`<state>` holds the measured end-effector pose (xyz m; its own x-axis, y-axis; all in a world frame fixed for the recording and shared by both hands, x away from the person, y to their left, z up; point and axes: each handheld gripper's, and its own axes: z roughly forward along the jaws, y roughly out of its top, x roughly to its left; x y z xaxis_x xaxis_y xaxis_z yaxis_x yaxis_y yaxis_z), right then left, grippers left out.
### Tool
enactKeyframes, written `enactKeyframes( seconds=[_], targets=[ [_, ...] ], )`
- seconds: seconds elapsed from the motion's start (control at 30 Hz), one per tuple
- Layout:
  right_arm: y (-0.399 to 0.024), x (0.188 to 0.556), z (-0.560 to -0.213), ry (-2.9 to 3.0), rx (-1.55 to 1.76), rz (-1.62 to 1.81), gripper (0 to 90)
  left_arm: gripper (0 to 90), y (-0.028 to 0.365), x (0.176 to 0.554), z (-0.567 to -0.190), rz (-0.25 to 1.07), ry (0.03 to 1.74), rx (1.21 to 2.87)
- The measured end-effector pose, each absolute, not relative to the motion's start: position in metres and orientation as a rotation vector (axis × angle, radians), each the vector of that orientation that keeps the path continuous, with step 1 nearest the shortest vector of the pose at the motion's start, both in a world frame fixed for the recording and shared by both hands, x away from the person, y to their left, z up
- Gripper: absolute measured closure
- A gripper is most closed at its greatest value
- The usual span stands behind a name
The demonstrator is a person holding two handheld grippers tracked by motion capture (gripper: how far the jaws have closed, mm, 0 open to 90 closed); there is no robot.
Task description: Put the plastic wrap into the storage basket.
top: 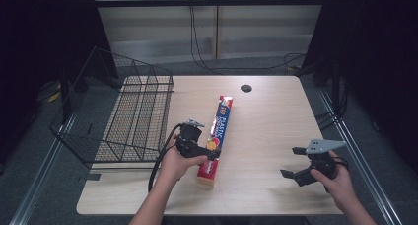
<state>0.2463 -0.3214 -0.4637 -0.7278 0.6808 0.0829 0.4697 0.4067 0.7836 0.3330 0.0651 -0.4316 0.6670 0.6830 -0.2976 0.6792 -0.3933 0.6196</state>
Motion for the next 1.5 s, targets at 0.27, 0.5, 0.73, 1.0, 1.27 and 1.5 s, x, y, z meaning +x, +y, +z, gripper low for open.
enactKeyframes(
  seconds=[0.27,0.5,0.73,1.0,1.27,1.5],
  targets=[
    [-0.325,0.244,-0.463,2.399,1.018,1.223,3.0,1.8,0.056,0.342,-0.430,0.031,1.052,2.173],
    [-0.327,0.243,-0.463,2.391,1.035,1.228,3.0,4.1,0.046,0.352,-0.429,0.033,1.064,2.193],
    [-0.328,0.244,-0.463,2.385,1.038,1.225,3.0,5.6,0.041,0.361,-0.434,0.041,1.113,2.216],
    [-0.330,0.244,-0.462,2.376,1.047,1.237,3.0,7.3,0.037,0.369,-0.436,0.050,1.141,2.228],
    [-0.331,0.244,-0.461,2.365,1.050,1.241,3.0,9.7,0.031,0.375,-0.439,0.082,1.167,2.242],
    [-0.332,0.244,-0.460,2.358,1.049,1.245,3.0,12.2,0.025,0.379,-0.442,0.088,1.195,2.257]
  ],
)
